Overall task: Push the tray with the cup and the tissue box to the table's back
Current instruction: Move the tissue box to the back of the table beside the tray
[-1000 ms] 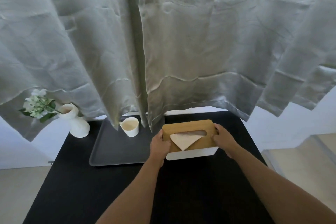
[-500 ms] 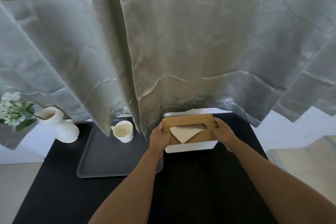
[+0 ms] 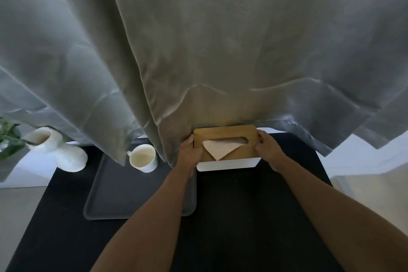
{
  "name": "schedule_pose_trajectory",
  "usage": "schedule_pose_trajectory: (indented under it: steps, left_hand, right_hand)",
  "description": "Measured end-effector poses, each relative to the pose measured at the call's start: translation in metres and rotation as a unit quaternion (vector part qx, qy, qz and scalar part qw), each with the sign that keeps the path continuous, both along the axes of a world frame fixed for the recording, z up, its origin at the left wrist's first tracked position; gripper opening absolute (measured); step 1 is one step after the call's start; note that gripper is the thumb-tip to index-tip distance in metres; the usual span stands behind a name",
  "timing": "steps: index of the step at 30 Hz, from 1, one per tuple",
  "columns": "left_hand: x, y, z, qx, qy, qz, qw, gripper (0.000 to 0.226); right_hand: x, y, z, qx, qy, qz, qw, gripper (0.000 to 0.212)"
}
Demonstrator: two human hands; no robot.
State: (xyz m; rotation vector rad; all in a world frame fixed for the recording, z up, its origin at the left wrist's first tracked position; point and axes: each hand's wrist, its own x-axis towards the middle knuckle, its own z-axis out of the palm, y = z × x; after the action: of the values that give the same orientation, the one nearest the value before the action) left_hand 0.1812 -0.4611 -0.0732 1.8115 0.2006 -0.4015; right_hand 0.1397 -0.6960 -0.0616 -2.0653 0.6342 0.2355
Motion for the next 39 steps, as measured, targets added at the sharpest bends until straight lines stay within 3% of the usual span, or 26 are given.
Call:
schedule_pose_trajectory:
  steps: [4, 12, 19, 36, 39]
  left_hand:
    - [0.01, -0.002, -0.005, 0.008, 0.004, 0.015, 1.0, 0.054]
    - [0.024, -0.007, -0.015, 0.006, 0.004, 0.019, 1.0, 0.048]
    - [0.031, -0.008, -0.015, 0.012, 0.014, 0.03, 0.999, 0.06]
    - [0.037, -0.004, -0.018, 0.008, 0.019, 0.013, 1.0, 0.059]
    - [0.032, -0.002, -0.009, 0.008, 0.025, 0.021, 0.999, 0.041]
  right_hand:
    - [0.008, -0.002, -0.003, 0.009, 0.006, -0.011, 1.0, 0.053]
    - [0.018, -0.006, -0.004, 0.026, -0.004, -0.007, 1.0, 0.054]
    - [0.023, -0.006, -0.004, 0.036, -0.005, -0.004, 0.999, 0.054]
    - [0.027, -0.013, -0.02, 0.025, 0.009, -0.004, 1.0, 0.06]
    - [0.021, -0.01, -0.013, 0.022, 0.021, -0.004, 1.0, 0.064]
